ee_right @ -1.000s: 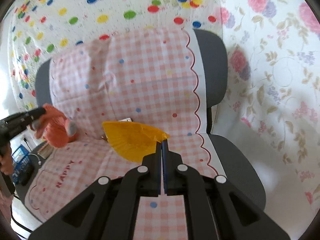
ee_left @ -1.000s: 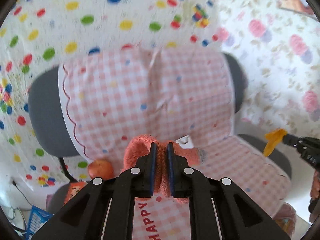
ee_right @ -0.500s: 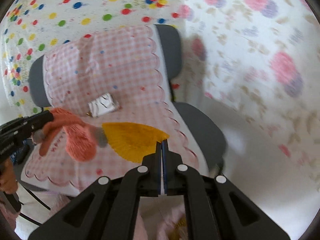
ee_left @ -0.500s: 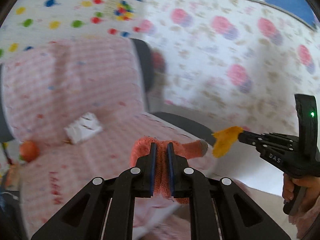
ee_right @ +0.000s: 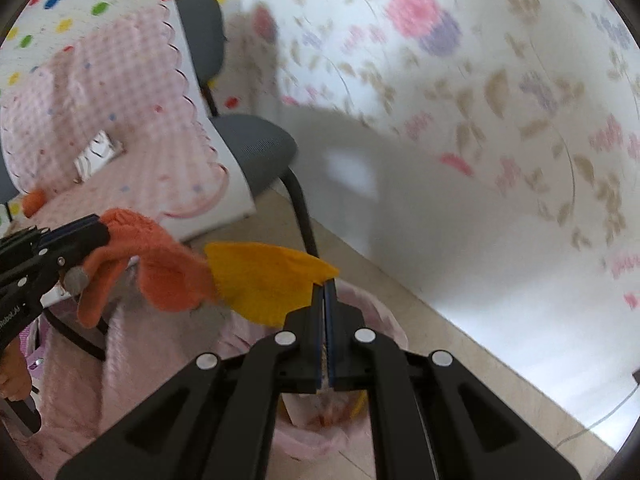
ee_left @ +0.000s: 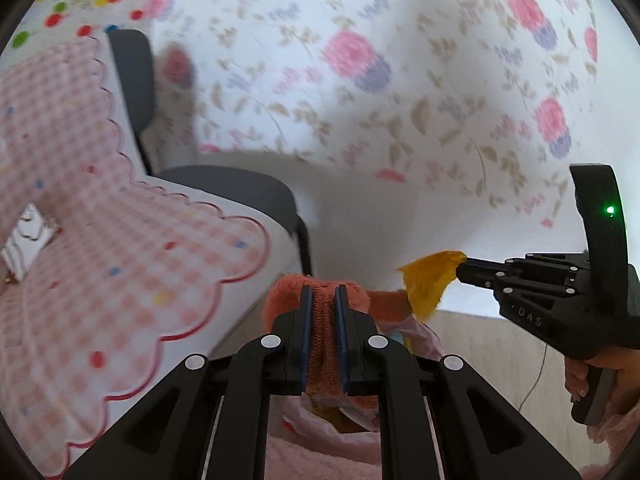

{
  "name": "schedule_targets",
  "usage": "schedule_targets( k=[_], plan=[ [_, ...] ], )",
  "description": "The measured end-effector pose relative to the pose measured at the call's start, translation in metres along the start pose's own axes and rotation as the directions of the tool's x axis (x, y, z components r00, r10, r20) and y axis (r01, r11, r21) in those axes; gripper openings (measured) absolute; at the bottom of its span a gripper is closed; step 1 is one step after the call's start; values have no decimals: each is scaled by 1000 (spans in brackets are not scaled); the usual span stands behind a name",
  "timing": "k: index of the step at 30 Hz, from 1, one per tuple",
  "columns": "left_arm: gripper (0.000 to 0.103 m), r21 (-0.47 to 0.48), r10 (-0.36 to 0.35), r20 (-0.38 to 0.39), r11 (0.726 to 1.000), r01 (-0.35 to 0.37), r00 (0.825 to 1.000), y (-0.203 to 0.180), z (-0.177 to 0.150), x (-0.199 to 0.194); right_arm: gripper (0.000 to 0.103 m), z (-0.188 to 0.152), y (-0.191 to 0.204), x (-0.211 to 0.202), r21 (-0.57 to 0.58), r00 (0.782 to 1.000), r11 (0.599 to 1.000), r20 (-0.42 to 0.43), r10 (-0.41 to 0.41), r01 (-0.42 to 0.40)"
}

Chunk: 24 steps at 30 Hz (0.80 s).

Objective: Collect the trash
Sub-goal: 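Carry glove and yellow paper over the pink bin and open both grippers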

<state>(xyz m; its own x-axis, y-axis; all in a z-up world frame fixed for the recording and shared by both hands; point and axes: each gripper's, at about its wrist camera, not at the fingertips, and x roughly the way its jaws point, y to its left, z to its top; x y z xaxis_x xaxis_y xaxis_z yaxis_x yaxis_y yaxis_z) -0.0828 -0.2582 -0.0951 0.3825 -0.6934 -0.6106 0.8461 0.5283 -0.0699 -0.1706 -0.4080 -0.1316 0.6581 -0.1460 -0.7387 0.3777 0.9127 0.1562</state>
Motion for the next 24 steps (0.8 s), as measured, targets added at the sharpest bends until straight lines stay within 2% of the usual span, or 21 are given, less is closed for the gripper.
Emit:
schedule_targets(
  k=[8,9,10,13,16,17,19,20,24],
  plan=[
    [16,12,-15,-50,1000,16,999,-10,3,31,1,-12,-10,18,7,998,1000,-58,-21,21],
    [18,9,-15,-53,1000,16,998,-10,4,33,1,-12,-12,19,8,998,1000,-61,-19,20],
    [26,5,-10,-55,1000,11,998,-10,5,35,1,-12,-13,21,9,998,1000,-63,-19,20],
    [40,-11,7,-46,1000,-7,999,-5,8,32,1,-12,-15,28,13,997,1000,-71,-16,17],
    [48,-31,32,-29,999,-33,999,5,11,23,2,-12,-13,39,13,995,1000,-95,4,-2],
    [50,-42,45,-24,998,-46,999,10,12,19,4,-13,-13,43,18,994,1000,-108,7,-5],
    [53,-63,69,-22,996,-70,997,21,12,14,30,-13,-11,48,27,992,999,-126,21,-18],
    [53,-77,79,-17,994,-80,997,27,12,10,46,-13,-10,48,32,992,999,-124,34,-30],
    [53,-126,118,-6,985,-118,993,51,9,-5,47,-6,-5,39,28,994,999,-101,44,-41]
  ],
)
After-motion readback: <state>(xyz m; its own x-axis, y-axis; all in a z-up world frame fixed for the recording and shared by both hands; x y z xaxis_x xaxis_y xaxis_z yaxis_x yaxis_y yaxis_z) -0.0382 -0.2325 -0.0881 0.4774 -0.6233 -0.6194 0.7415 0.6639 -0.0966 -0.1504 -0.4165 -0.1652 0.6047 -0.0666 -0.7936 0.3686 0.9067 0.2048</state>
